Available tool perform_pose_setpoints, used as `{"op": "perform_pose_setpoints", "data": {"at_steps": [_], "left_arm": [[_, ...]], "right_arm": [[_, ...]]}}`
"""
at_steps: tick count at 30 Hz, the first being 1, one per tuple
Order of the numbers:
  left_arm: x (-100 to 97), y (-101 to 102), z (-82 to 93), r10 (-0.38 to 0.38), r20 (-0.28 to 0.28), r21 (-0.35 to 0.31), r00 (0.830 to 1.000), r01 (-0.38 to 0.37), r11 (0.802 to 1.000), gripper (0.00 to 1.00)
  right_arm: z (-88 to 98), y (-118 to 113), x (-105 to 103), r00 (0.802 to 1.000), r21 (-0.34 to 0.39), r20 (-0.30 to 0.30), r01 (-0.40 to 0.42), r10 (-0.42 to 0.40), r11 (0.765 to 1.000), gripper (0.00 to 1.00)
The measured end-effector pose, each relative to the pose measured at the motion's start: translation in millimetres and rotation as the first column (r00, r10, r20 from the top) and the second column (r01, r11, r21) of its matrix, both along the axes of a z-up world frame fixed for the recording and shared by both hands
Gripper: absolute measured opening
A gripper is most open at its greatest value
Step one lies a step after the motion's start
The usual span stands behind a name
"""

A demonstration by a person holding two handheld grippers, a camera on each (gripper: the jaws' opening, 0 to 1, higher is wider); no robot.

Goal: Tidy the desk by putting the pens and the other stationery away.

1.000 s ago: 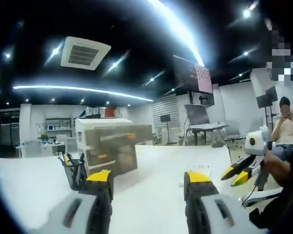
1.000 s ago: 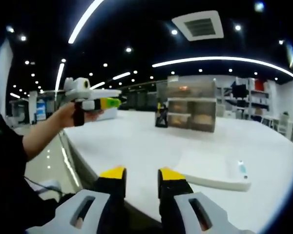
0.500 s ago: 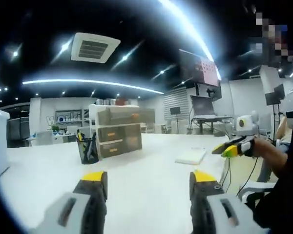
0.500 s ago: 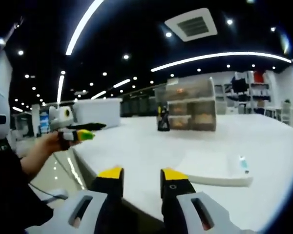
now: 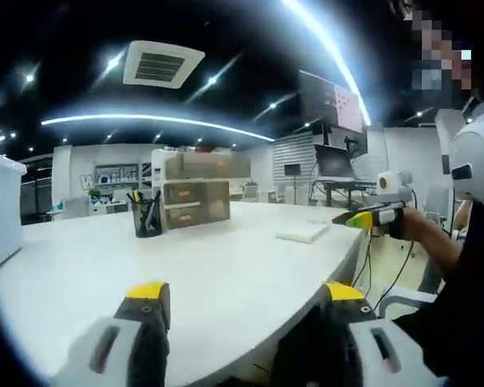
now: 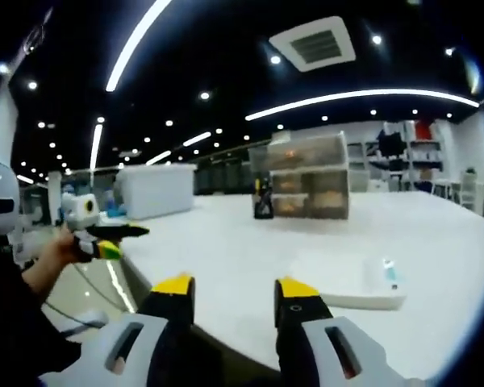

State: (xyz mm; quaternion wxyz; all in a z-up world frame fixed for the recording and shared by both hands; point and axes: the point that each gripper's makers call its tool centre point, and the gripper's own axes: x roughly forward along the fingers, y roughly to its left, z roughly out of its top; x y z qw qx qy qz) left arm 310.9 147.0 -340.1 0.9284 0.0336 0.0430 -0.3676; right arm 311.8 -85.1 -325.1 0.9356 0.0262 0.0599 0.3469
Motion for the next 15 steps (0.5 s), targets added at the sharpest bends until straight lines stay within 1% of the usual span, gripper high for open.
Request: {"op": "perform_pose_setpoints", "data": {"at_steps": [3, 8, 15], "left_arm": [[-2.0, 2, -0.6, 0.01, 0.0, 0.009, 1.0, -0.01, 1.0, 0.76], [-7.1, 0, 5.6, 0.001, 0.025, 0.017, 1.0, -0.002, 1.0, 0.77], [-10.5, -3, 7.1, -0.016, 0.019, 0.013, 1.0, 0.016, 1.0, 0.77]], "right_arm": [[2.8, -5, -1, 1.0, -0.017, 0.011, 0.013, -0.013, 1.0, 0.42], [7.9, -18, -1, 0.999, -0.046, 0.026, 0.033, -0.032, 0.998, 0.47], [11.4, -41, -2, 0.997, -0.107, 0.036, 0.065, -0.061, 0.992, 0.53]]}}
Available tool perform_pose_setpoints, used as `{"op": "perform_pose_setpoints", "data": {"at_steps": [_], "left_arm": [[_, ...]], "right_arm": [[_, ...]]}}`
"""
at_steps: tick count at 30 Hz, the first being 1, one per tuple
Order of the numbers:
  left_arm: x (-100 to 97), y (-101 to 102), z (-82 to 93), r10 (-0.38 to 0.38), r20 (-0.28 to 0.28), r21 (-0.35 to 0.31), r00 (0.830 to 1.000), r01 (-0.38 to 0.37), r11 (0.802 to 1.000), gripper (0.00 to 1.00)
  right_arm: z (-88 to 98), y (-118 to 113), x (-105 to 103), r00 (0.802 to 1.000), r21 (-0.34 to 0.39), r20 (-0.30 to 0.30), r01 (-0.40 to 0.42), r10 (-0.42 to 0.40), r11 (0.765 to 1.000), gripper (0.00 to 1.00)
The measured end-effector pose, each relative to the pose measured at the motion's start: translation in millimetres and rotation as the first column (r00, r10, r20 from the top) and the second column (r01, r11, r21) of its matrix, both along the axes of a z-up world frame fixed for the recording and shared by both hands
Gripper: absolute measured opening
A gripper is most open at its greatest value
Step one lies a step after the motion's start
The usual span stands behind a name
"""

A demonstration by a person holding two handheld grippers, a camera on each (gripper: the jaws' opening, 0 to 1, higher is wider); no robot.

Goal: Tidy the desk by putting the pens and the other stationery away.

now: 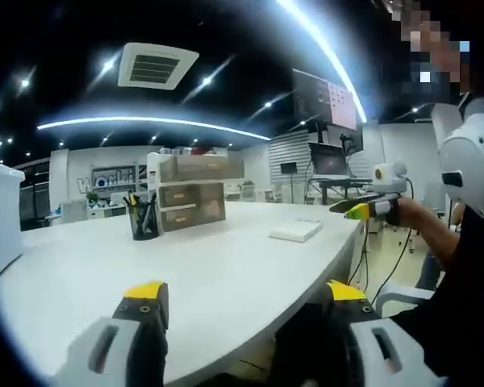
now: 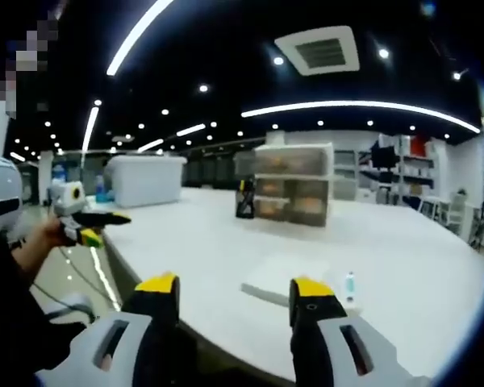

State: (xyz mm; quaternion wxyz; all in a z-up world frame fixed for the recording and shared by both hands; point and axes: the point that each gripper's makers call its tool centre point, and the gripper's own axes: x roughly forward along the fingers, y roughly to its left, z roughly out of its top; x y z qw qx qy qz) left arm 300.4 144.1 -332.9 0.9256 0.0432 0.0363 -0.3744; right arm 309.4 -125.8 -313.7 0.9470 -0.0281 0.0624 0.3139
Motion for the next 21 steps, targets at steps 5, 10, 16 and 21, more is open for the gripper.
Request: {"op": "perform_pose_setpoints", "data": {"at_steps": [5, 10, 16, 21], "left_arm": [[-0.6, 3, -0.7, 0.005, -0.014, 0.003, 1.0, -0.005, 1.0, 0.77], [-4.2, 3, -2.8, -0.001, -0.027, 0.013, 1.0, 0.001, 1.0, 0.77], [-10.5, -2, -5.1, -0.024, -0.043, 0.027, 0.999, 0.025, 0.999, 0.77], [-15.5, -8, -5.3, -0.043, -0.046, 0.044, 0.998, 0.045, 0.998, 0.77]], "right_arm": [[-3.1, -9, -4, 1.0, -0.04, -0.01, 0.006, -0.007, 0.999, 0.56], [-5.8, -17, -9, 1.0, -0.094, -0.016, 0.006, -0.007, 0.996, 0.6], [-0.8, -27, -14, 0.999, -0.205, 0.004, -0.037, 0.039, 0.978, 0.63], [6.2, -37, -12, 0.998, -0.249, 0.003, -0.065, 0.068, 0.966, 0.65]]}}
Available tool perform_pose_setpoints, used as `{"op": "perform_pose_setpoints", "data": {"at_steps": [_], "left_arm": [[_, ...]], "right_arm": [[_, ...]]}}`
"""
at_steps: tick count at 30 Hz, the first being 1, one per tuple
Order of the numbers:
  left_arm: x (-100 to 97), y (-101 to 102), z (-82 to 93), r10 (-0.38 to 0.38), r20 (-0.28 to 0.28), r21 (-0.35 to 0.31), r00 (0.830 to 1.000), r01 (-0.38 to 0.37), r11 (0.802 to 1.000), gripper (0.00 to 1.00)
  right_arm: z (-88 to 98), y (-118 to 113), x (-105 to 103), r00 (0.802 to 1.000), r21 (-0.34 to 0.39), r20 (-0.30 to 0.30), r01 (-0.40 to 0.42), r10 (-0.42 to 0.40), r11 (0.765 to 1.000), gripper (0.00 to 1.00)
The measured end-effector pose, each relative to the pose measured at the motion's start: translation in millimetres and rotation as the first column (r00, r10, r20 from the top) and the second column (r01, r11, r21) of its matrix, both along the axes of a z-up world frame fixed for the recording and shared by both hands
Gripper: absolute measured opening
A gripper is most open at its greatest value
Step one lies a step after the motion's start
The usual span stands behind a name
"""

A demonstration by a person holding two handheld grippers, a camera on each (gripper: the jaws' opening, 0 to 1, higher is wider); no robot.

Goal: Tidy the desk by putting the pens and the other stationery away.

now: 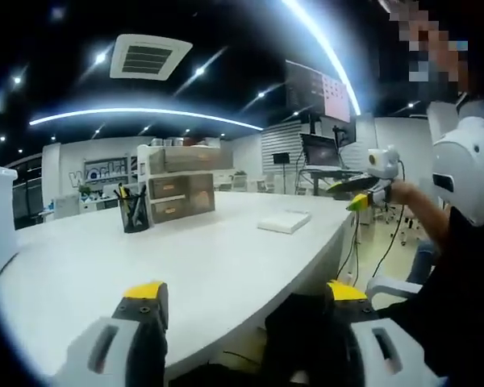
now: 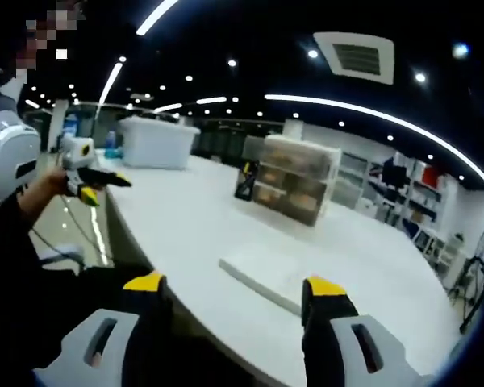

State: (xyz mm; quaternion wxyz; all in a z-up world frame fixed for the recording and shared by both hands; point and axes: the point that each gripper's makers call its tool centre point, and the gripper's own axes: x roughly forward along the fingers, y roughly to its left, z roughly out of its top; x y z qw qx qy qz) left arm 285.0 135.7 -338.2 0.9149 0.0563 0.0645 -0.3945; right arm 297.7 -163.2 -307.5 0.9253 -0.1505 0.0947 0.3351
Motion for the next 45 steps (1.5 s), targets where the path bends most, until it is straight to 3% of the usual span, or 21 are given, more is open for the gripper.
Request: {"op": "perform_pose_setpoints", "data": {"at_steps": [11, 15, 28, 31, 41, 45], "left_arm": [[-3.9, -4, -0.2, -0.013, 0.002, 0.03, 1.0, 0.013, 0.999, 0.77], [-5.1, -5, -3.4, -0.018, -0.005, 0.039, 1.0, 0.018, 0.999, 0.77], [-10.7, -10, -10.4, -0.05, -0.022, 0.049, 0.999, 0.051, 0.998, 0.77], [-10.9, -10, -11.7, -0.052, -0.029, 0.044, 0.998, 0.053, 0.998, 0.76], [-13.4, -11, -15.2, -0.062, -0.034, 0.05, 0.997, 0.064, 0.997, 0.76], [-15.0, -11, -17.1, -0.065, -0.037, 0.051, 0.997, 0.067, 0.996, 0.76]], "right_arm": [[-8.6, -20, 9, 0.994, -0.043, -0.082, -0.075, 0.071, 0.996, 0.67], [-14.1, -28, 15, 0.989, -0.093, -0.106, -0.11, 0.1, 0.99, 0.67], [-31.7, -46, 38, 0.955, -0.191, -0.227, -0.233, 0.188, 0.953, 0.68], [-38.6, -46, 39, 0.934, -0.246, -0.254, -0.314, 0.251, 0.917, 0.68], [-40.9, -47, 54, 0.899, -0.362, -0.332, -0.4, 0.285, 0.842, 0.7], [-40.9, -44, 62, 0.876, -0.41, -0.362, -0.456, 0.317, 0.79, 0.7]]}}
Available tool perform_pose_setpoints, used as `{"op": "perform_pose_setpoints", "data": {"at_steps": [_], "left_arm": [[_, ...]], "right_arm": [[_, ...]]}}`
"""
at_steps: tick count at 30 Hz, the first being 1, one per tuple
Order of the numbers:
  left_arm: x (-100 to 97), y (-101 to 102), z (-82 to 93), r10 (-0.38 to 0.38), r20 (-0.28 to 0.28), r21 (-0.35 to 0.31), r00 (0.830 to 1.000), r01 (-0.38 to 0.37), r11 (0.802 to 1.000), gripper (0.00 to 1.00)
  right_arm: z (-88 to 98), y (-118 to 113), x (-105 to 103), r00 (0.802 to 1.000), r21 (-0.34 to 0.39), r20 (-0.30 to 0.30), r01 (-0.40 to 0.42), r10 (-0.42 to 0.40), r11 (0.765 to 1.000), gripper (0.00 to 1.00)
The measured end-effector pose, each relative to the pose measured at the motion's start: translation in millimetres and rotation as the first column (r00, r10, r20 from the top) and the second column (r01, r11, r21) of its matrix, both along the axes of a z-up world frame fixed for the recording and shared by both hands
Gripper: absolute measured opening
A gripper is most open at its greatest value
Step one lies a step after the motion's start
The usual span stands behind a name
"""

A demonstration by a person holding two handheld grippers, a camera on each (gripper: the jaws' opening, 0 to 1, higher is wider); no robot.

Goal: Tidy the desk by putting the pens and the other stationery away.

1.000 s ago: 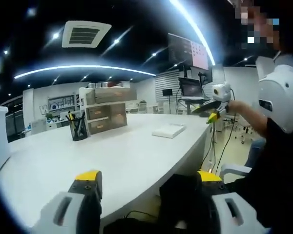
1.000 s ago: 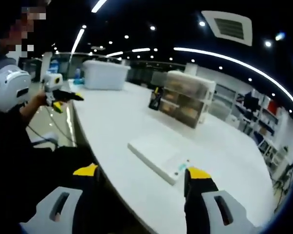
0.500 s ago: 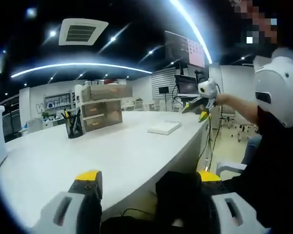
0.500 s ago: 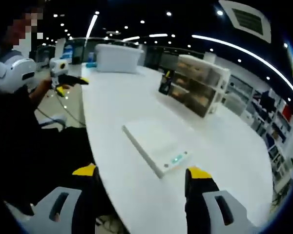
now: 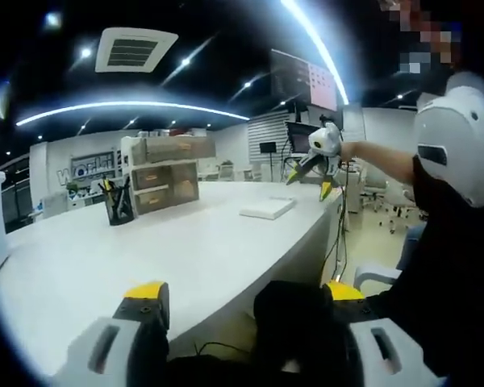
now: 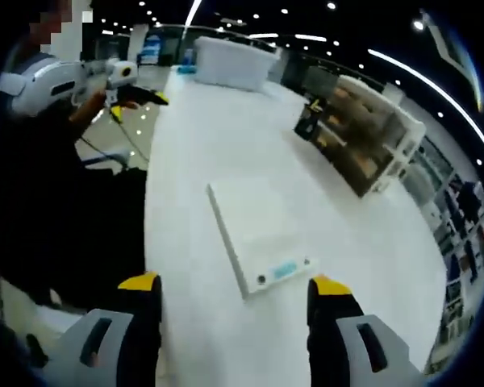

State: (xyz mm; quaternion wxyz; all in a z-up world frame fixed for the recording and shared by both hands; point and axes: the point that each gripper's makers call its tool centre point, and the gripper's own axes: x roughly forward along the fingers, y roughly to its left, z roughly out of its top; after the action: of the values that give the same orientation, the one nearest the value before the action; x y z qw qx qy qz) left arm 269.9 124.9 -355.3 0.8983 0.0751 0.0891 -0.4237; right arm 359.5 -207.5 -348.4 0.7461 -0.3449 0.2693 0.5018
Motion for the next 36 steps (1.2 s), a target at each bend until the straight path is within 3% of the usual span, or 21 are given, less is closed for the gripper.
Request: {"op": "perform_pose_setpoints", "data": {"at_steps": [9, 18, 25, 36], "left_arm": [[-3.7, -2, -12.1, 0.012, -0.011, 0.022, 1.0, -0.011, 1.0, 0.76], [-9.6, -1, -13.0, -0.003, -0.014, 0.023, 1.0, 0.003, 1.0, 0.76], [-11.8, 0, -13.7, -0.008, -0.014, 0.023, 1.0, 0.008, 1.0, 0.76], [-10.5, -2, -16.7, -0.016, -0.023, 0.029, 1.0, 0.017, 0.999, 0.75]], "right_arm": [[-6.2, 6, 21, 0.997, -0.112, -0.018, -0.072, 0.07, 0.991, 0.7], [-21.8, 4, 35, 0.986, -0.227, -0.095, -0.153, 0.134, 0.962, 0.71], [-29.1, -1, 49, 0.98, -0.276, -0.132, -0.179, 0.147, 0.944, 0.7], [-37.0, -2, 52, 0.962, -0.338, -0.212, -0.238, 0.173, 0.911, 0.66]]}}
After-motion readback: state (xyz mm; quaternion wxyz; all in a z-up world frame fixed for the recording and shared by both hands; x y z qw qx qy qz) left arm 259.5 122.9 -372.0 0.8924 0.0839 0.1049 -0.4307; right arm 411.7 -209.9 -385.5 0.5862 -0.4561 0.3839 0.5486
